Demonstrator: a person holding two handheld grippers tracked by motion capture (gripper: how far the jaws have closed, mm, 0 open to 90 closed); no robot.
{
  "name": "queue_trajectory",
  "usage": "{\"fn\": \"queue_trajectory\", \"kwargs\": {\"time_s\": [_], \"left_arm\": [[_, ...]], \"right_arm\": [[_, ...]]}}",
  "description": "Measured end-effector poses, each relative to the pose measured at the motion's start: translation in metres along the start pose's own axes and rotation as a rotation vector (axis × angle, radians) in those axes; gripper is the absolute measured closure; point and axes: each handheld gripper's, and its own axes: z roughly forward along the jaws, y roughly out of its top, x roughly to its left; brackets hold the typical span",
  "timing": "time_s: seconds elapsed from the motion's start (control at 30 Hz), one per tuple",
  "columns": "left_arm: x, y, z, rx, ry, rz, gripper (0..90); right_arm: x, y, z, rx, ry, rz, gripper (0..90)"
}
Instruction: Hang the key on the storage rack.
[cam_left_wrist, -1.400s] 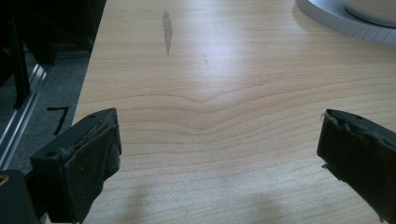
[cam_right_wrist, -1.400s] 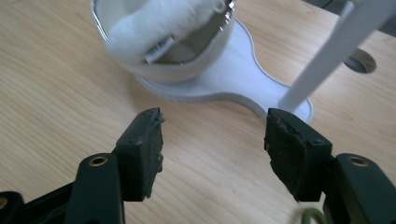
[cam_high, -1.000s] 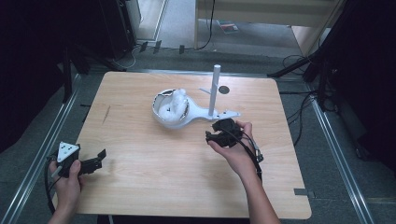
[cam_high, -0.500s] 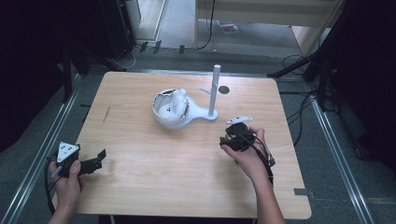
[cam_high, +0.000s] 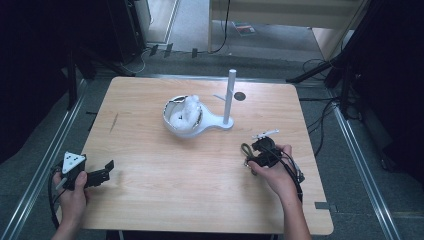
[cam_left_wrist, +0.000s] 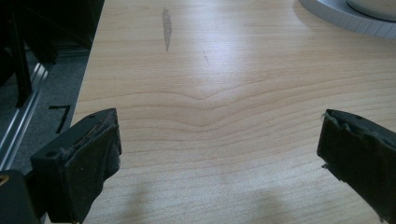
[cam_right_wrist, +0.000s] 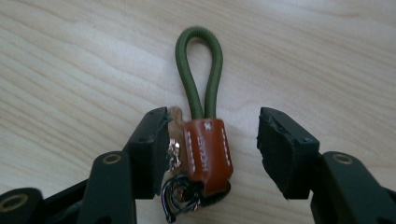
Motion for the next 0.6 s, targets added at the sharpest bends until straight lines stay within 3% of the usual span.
{"fn": "queue_trajectory", "kwargs": {"time_s": [0.23, 0.3, 0.37, 0.47, 0.6], "left_arm": [[0.0001, 0.0001, 0.0001, 0.002, -0.002, 0.0, 0.4], [0.0002, 0.0001, 0.0, 0.003, -0.003, -0.001, 0.4], [0.0002, 0.0, 0.0001, 0.001, -0.004, -0.001, 0.4], [0.0002, 0.0, 0.0002, 0.0, -0.004, -0.002, 0.4], [0.0003, 0.0, 0.0002, 0.0, -0.005, -0.003, 0.4]], "right_arm": [[-0.0001, -0.0077, 0.0067, 0.074, 0.017, 0.005, 53.5], [-0.0002, -0.0079, 0.0071, 0.068, 0.033, 0.022, 62.4], [0.0014, -0.0076, 0.006, 0.072, 0.013, 0.018, 67.1], [0.0029, -0.0077, 0.0047, 0.065, 0.007, 0.013, 67.8], [0.0017, -0.0066, -0.0011, 0.006, 0.015, 0.034, 68.2]]}}
